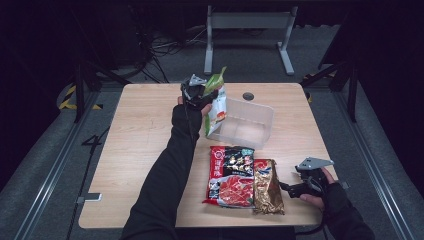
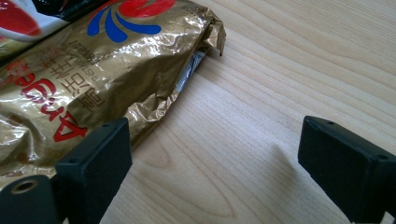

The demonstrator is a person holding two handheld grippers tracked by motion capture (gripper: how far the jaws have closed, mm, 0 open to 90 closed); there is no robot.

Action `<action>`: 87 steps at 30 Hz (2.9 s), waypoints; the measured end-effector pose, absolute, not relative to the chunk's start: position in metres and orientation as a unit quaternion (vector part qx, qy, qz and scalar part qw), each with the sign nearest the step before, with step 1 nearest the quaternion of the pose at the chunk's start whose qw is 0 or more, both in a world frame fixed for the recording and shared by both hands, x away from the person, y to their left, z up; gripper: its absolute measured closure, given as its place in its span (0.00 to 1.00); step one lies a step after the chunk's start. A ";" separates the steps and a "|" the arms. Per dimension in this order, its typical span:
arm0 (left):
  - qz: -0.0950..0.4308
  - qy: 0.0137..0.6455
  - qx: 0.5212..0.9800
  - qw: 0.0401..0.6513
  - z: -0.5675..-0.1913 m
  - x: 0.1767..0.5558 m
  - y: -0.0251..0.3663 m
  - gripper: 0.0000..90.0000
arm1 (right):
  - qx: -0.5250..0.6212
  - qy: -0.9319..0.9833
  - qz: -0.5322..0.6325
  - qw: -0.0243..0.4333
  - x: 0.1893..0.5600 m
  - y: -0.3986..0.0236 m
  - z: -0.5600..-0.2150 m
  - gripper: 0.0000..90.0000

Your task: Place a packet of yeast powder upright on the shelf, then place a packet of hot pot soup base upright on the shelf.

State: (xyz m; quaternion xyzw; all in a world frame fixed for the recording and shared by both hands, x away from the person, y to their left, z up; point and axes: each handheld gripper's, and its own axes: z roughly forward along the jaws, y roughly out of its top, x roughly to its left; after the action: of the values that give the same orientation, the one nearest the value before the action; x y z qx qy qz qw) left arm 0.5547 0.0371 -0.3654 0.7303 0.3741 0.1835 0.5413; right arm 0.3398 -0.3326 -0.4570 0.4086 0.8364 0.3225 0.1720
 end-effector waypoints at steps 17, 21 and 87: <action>0.232 0.321 0.737 0.548 -0.410 0.534 0.053 0.63 | 0.406 0.838 0.322 0.175 0.337 -0.335 -0.457 0.11; 0.224 0.303 0.758 0.533 -0.409 0.525 0.067 0.83 | 0.407 0.837 0.322 0.174 0.337 -0.335 -0.456 0.11; -0.041 0.254 0.861 0.439 -0.451 0.439 0.080 0.12 | 0.400 0.834 0.323 0.199 0.333 -0.335 -0.450 0.12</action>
State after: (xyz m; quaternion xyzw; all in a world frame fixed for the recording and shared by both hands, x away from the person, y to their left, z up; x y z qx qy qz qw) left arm 0.4387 0.0802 -0.4510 0.8606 0.2544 -0.0408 0.4392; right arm 0.3333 -0.3348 -0.4503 0.4001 0.8343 0.3231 0.1987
